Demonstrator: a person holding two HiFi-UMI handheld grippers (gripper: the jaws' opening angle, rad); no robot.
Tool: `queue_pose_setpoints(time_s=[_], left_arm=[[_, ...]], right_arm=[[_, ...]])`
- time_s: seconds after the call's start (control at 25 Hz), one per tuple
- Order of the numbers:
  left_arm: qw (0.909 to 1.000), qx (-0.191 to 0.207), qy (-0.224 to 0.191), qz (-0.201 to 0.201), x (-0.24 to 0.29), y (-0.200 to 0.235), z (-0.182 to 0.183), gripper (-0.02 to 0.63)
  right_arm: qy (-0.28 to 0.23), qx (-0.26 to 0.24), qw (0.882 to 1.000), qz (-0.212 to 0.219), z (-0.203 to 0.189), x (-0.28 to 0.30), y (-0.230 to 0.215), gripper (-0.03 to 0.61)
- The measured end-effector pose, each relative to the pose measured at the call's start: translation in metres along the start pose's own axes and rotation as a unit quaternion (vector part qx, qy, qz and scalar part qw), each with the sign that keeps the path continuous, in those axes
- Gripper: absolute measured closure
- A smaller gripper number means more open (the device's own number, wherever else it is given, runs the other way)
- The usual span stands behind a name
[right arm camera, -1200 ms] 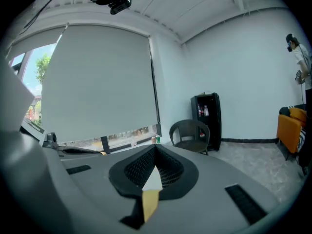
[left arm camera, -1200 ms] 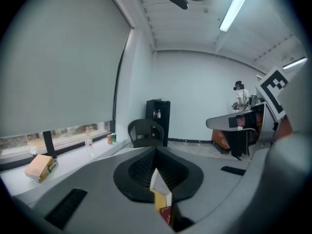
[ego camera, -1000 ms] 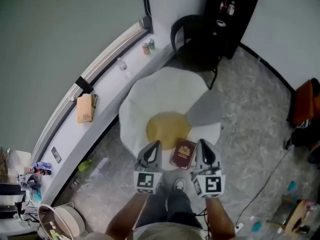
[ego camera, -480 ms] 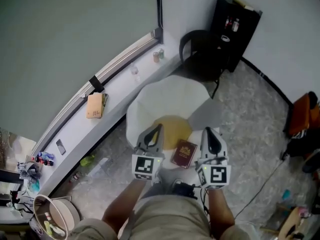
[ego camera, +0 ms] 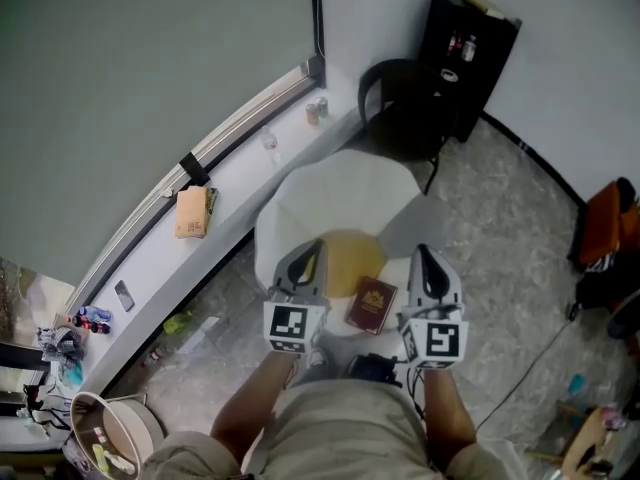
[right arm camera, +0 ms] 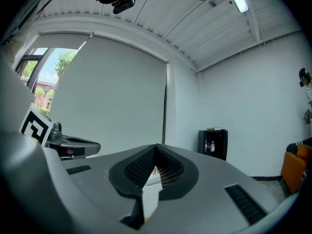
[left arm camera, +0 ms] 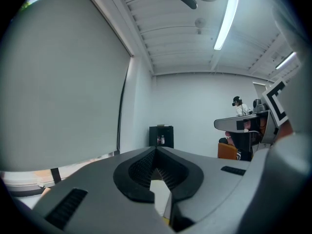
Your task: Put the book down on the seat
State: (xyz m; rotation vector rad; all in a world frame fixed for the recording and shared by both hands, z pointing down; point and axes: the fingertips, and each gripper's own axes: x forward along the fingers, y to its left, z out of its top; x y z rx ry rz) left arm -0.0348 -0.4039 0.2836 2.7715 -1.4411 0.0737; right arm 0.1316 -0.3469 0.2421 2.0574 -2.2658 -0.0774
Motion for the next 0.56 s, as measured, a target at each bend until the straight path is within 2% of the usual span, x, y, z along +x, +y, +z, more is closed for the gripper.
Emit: queue_pose_setpoints(time_s=[0.56], left_arm=[[1.0,0.002,-0.003,-0.006,-0.001,-0.003,-0.002,0.607]], right_arm=[[-0.001,-0.011,1.0,-0.015,-0.004,-0.001,-0.001,0.574]])
